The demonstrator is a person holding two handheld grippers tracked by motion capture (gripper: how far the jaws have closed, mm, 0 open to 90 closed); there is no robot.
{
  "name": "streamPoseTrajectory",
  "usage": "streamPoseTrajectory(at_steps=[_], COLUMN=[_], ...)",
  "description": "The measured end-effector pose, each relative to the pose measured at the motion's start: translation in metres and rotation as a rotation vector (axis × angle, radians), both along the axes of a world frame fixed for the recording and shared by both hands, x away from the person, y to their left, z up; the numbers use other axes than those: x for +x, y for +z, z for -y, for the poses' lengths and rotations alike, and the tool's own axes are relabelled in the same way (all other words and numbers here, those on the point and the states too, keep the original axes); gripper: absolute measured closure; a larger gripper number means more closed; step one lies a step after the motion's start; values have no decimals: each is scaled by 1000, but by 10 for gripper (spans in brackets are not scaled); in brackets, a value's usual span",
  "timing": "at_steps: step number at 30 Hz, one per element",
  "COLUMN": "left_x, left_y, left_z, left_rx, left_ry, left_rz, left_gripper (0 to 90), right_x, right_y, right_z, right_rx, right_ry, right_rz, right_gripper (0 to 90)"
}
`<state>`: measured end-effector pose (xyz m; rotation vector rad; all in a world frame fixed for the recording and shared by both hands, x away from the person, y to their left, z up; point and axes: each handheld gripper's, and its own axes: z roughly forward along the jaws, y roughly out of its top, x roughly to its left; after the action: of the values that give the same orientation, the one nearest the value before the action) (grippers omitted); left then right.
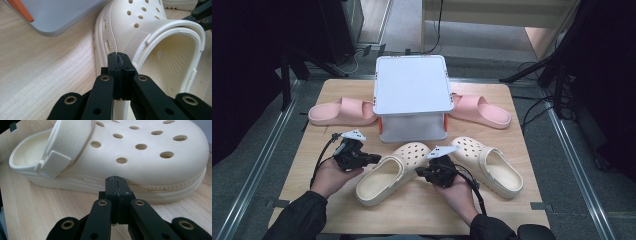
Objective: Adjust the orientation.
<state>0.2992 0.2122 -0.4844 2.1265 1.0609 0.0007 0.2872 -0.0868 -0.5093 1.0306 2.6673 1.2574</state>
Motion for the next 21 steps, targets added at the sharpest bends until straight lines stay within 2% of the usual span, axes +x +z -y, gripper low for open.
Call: streamPoseTrajectory(at_steps=[6,10,17,21], left_x=[-7,-14,-22,-27], left_y=[0,0,-1,-3], left_z=[1,2,6,9], left_rx=[-1,2,-11,-20], left_ry=[1,-15,-27,-37], left_rz=[-8,-6,-15,-10], left_gripper=[898,898,898,898], right_x=[3,6,14,18], right_y=[1,1,2,3], right_z=[0,0,1,1], right_rx=[-7,-3,-2,-14], right_ry=[1,-4,-26,-30], right_rz=[-4,-10,-25,-18], right_gripper=[900,900,900,899])
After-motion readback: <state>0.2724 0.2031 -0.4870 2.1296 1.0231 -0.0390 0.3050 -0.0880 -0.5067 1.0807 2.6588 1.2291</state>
